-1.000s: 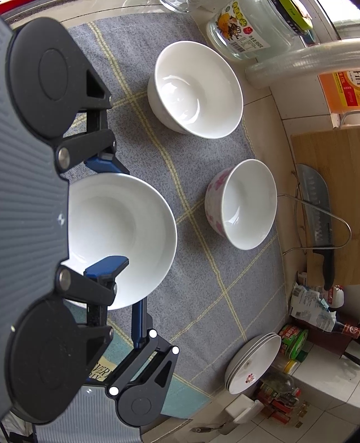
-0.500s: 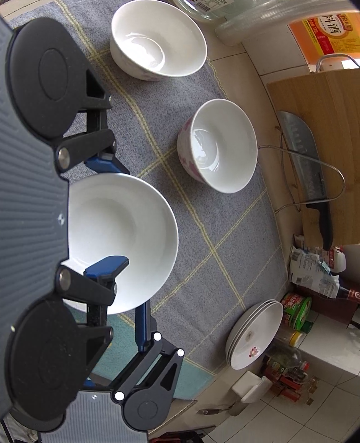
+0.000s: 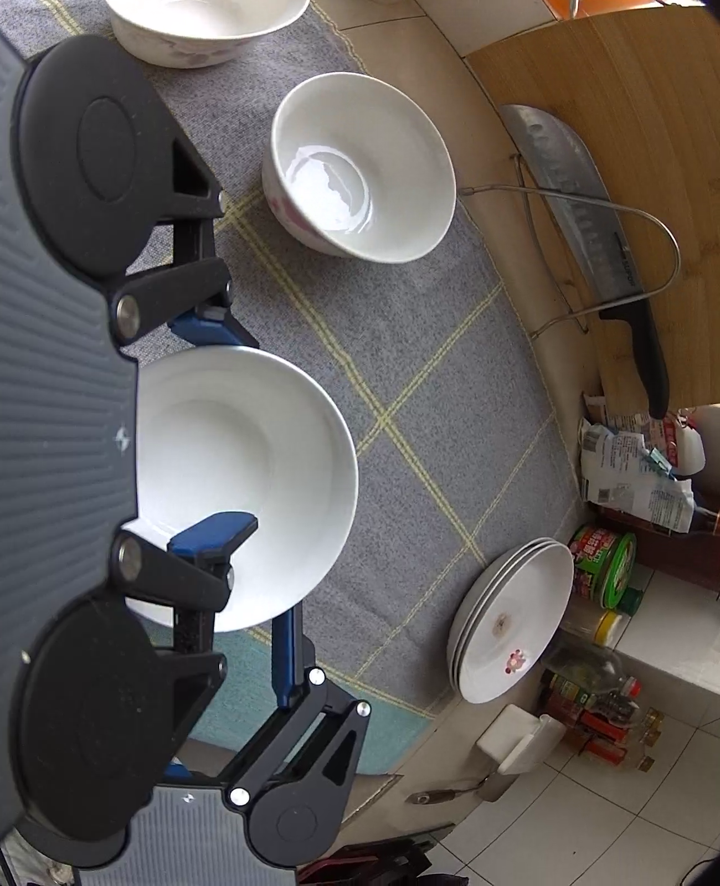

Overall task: Organize plates and bowls
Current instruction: 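Lift and carry the held white bowl with the left tool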

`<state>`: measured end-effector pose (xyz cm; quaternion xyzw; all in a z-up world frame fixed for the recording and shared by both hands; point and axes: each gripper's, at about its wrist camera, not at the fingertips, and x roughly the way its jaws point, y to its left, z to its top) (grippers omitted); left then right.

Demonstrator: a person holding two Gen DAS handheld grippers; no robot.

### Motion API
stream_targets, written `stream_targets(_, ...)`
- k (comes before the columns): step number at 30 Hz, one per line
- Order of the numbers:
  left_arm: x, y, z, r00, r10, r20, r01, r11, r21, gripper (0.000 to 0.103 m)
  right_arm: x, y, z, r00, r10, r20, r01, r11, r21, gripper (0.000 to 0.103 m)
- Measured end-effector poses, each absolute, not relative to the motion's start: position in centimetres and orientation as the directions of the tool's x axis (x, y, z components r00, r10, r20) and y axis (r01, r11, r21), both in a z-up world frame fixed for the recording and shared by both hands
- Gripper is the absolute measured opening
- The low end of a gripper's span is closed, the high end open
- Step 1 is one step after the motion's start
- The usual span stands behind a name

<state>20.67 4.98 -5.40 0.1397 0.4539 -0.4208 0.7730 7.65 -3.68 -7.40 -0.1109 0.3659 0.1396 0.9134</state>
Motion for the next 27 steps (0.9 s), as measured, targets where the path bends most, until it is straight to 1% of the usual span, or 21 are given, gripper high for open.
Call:
stream_targets(14,21.6,1.9,-6.4,0.203,-0.528,-0.825,0.800,0.575,-0.172,0.059,8.3,-6.1,-8.2,0.685,0.130,-0.717,-0.284,0.954,-0.099,0.089)
stream_targets(25,21.7,1.7,-6.8,0.195,-0.519,-0.833,0.793,0.583,-0.178,0.060,8.6,-6.6,-8.6,0.669,0.141,-0.729,-0.283,0.956,-0.075,0.089)
stream_targets(27,21.7,1.7,-6.9,0.197,-0.520,-0.831,0.794,0.582,-0.176,0.062,8.7,-6.6,-8.7,0.665,0.145,-0.732,-0.284,0.956,-0.069,0.089)
